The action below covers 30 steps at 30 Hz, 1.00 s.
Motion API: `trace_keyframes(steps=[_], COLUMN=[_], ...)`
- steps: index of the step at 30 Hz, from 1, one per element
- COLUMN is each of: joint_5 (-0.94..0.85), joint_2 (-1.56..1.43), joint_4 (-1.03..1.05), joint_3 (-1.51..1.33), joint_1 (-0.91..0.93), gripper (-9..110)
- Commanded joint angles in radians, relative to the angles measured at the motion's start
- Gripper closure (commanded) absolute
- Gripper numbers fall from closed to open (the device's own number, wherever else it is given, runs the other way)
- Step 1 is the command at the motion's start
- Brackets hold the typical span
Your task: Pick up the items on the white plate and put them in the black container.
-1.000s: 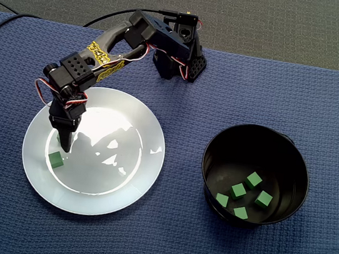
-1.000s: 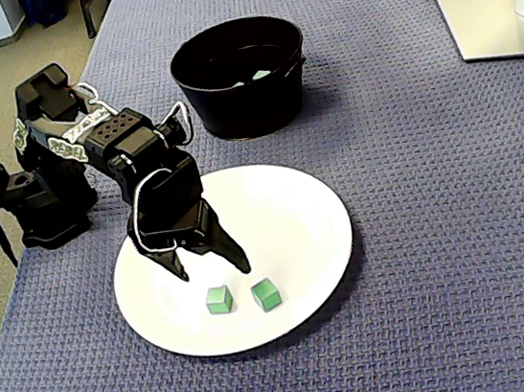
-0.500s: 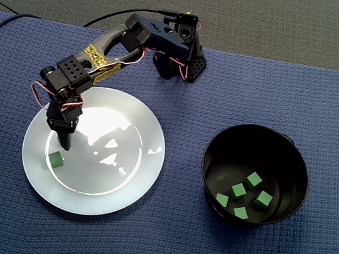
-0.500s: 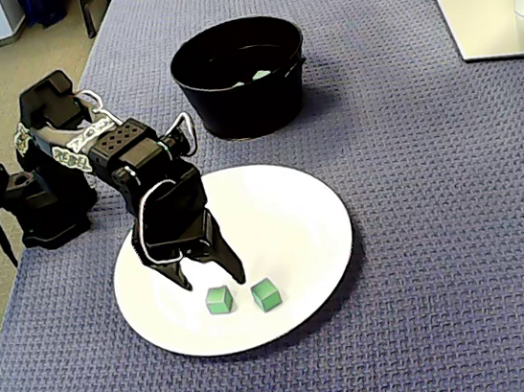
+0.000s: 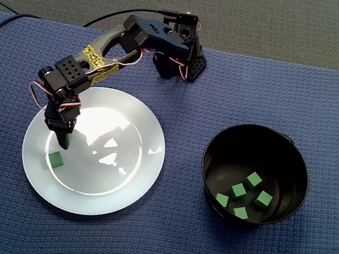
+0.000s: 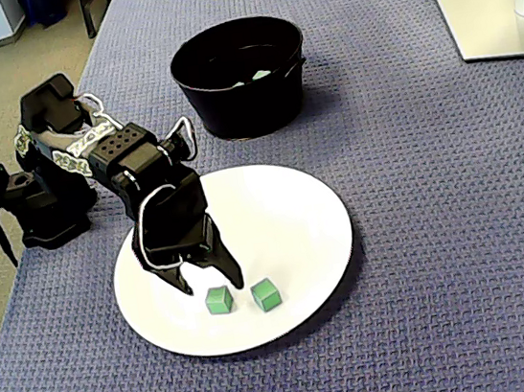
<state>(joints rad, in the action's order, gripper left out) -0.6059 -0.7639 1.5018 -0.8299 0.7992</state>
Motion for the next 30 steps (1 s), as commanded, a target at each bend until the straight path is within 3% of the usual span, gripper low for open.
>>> trace_keyframes(steps=[1,14,21,26,30], joint_5=[-0.005,0.020,0.103,0.141,0.132], joint_2=[-0.008,-0.029,-0.425,-0.742,-0.950], joint_4=[-0.015,0.011,0.077,0.077,-0.003], joint_3=[0.058,0.095,0.173,0.321,0.304], joint_1=[0.012,0.037,0.018,-0.121,-0.362], gripper=[102,102,102,102,102])
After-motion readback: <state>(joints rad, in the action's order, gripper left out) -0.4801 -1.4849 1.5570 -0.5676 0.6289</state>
